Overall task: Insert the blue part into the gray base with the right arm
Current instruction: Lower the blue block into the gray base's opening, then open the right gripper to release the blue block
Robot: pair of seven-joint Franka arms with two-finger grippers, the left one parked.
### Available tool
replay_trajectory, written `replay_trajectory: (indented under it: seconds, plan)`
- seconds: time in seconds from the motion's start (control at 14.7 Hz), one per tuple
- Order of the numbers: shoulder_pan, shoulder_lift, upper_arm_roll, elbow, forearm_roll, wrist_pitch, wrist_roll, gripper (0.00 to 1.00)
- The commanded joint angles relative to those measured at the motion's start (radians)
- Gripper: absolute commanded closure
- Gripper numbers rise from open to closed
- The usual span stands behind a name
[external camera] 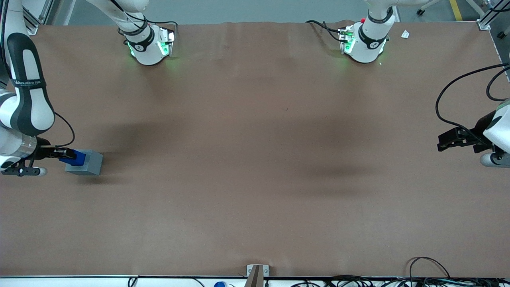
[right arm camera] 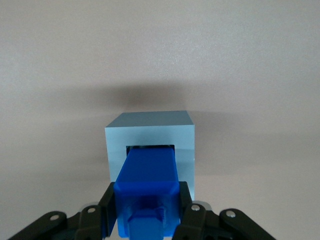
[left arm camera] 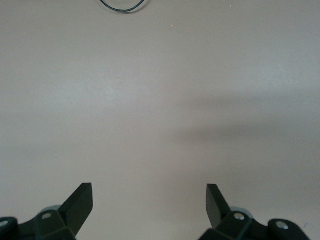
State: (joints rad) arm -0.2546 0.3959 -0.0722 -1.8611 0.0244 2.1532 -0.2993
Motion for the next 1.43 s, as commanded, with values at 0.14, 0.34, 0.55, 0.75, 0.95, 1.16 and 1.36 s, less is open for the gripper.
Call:
replay_trajectory:
  seconds: [0.14,0.34,0.55,0.75,0.95,1.16,1.36]
  plan:
    - [-0.017,0.023,0.015,0.016,0.002,0.002,-0.006,0.96]
    - [-0.017,0.029,0.015,0.017,0.002,0.004,-0.006,0.63]
    - [-0.014,0.024,0.015,0.028,0.002,-0.013,-0.007,0.0]
    - [-0.003,-0.037,0.019,0.031,0.002,-0.087,-0.006,0.0]
    - [0.017,-0.129,0.026,0.066,0.009,-0.22,0.006,0.0]
    - [0.072,-0.248,0.025,0.085,0.011,-0.32,0.04,0.0]
    - [0.122,-0.334,0.026,0.097,0.011,-0.433,0.17,0.0]
